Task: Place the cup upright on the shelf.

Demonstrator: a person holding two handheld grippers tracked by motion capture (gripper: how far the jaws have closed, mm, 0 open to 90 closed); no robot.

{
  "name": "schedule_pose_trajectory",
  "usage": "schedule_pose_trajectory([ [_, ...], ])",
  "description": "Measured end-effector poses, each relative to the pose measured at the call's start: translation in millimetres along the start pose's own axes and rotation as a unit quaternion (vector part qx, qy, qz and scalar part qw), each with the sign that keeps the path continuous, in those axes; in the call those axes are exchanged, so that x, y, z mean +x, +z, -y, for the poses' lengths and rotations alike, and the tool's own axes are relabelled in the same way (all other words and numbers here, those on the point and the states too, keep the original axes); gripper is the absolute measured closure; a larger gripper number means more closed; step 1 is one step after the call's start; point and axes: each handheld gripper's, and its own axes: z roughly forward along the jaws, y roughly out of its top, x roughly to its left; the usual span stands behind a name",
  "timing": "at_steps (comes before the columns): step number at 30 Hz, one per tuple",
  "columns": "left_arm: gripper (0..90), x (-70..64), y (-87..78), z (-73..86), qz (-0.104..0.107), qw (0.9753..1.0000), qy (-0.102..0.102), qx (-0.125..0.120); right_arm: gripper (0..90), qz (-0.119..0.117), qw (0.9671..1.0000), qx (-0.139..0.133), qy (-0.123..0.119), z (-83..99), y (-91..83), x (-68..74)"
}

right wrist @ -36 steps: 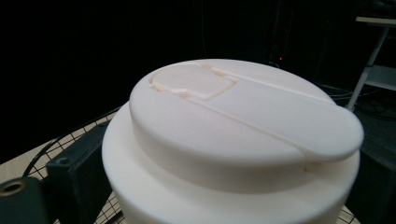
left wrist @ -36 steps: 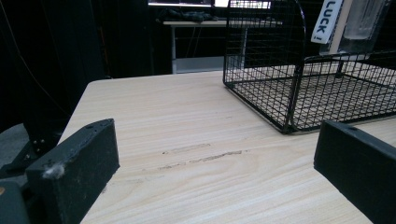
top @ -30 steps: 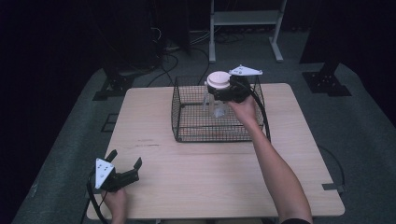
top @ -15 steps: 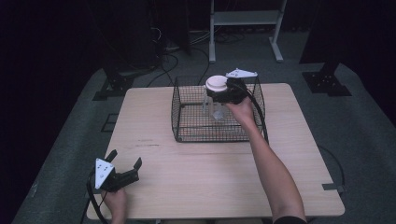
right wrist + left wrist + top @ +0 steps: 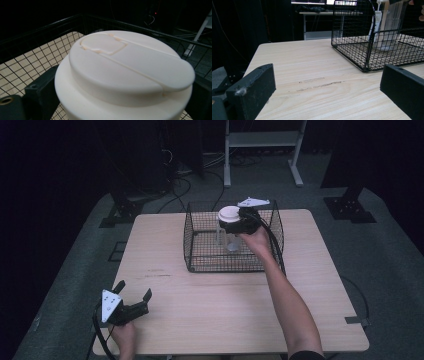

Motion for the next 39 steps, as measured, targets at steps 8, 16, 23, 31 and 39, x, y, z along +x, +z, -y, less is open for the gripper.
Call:
schedule_pose_trajectory([
  [8, 0.0, -0.2, -0.2, 0.0, -0.001, 1.0000, 0.000, 0.000, 4.3, -0.002, 1.0000, 0.006, -0.006, 3.5, 1.1, -0.5],
  [16, 0.0, -0.7, 0.2, -0.2, -0.002, 1.0000, 0.003, 0.003, 4.2, -0.006, 1.0000, 0.006, -0.002, 6.7, -3.8, -3.2],
  [23, 0.0, -1.0, 1.0, -0.1, -0.005, 1.0000, 0.004, 0.005, 4.1, -0.013, 0.9998, 0.012, -0.004, 8.1, -7.5, -5.6],
  [31, 0.0, -0.9, 0.8, 0.0, -0.005, 1.0000, 0.004, 0.005, 4.0, -0.012, 0.9998, 0.014, -0.007, 8.1, -8.6, -5.3],
  [39, 0.0, -1.7, 1.0, 0.0, -0.003, 1.0000, 0.006, 0.005, 3.9, -0.010, 0.9999, 0.008, -0.004, 10.7, -11.6, -5.4],
])
